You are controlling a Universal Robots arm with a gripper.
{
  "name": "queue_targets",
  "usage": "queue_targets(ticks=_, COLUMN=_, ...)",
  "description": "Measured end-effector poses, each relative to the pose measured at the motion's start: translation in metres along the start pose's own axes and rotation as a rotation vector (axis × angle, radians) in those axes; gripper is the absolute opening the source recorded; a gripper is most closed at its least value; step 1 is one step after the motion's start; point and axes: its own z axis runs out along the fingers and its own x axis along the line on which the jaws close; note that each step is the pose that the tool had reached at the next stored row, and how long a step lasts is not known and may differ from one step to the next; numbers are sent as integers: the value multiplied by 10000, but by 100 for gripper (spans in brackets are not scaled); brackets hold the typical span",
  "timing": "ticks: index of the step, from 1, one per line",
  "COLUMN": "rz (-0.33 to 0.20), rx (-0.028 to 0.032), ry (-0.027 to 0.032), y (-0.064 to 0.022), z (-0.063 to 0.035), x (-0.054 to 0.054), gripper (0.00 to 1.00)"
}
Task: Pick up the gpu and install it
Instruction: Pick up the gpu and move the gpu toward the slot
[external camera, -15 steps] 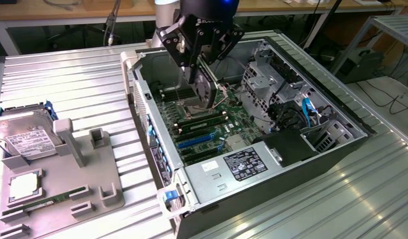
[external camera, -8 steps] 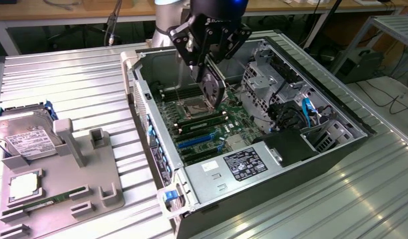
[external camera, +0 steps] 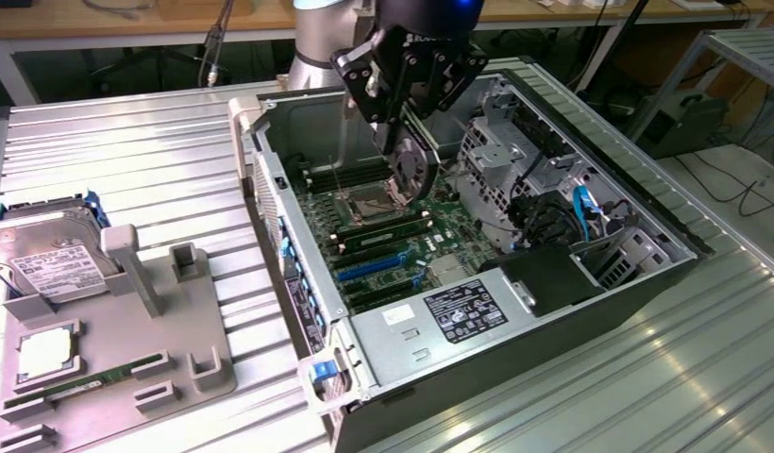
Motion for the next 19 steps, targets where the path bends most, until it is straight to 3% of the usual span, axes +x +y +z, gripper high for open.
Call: queue_targets(ticks=19, rz=-13, rx=0, ry=1, y=-10, z=5, x=-420, gripper=29)
